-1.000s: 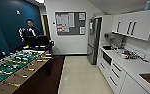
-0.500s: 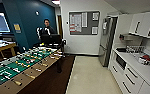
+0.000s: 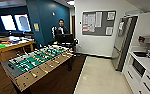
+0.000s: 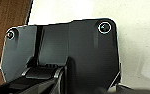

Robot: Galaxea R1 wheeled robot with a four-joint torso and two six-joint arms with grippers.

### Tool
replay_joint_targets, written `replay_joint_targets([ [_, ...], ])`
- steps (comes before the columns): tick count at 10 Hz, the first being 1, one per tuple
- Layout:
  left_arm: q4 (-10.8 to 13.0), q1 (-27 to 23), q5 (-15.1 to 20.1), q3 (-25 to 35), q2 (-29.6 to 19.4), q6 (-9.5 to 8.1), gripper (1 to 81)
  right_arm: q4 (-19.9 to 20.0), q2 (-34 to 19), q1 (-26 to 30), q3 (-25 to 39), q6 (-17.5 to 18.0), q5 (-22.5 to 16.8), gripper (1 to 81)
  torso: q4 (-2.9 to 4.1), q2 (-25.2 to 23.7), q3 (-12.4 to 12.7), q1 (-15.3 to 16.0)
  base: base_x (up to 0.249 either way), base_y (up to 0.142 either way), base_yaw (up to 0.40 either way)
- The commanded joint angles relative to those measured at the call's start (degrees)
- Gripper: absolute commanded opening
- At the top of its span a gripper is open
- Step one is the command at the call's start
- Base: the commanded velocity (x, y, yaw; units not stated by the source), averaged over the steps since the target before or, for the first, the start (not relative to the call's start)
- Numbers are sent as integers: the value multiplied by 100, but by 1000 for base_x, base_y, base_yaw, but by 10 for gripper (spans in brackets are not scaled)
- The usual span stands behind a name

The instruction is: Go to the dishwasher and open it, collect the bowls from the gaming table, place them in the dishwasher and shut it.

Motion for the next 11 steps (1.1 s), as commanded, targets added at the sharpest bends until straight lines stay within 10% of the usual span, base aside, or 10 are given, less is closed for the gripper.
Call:
replay_joint_targets([
  [1,49,-324,289,-22,3,33,811,18,-8,331,-14,10,-311,811,0,0,0,0,0,0,356],
  [11,49,-324,341,-39,30,33,811,27,-8,261,3,10,-206,811,0,0,0,0,0,0,356],
])
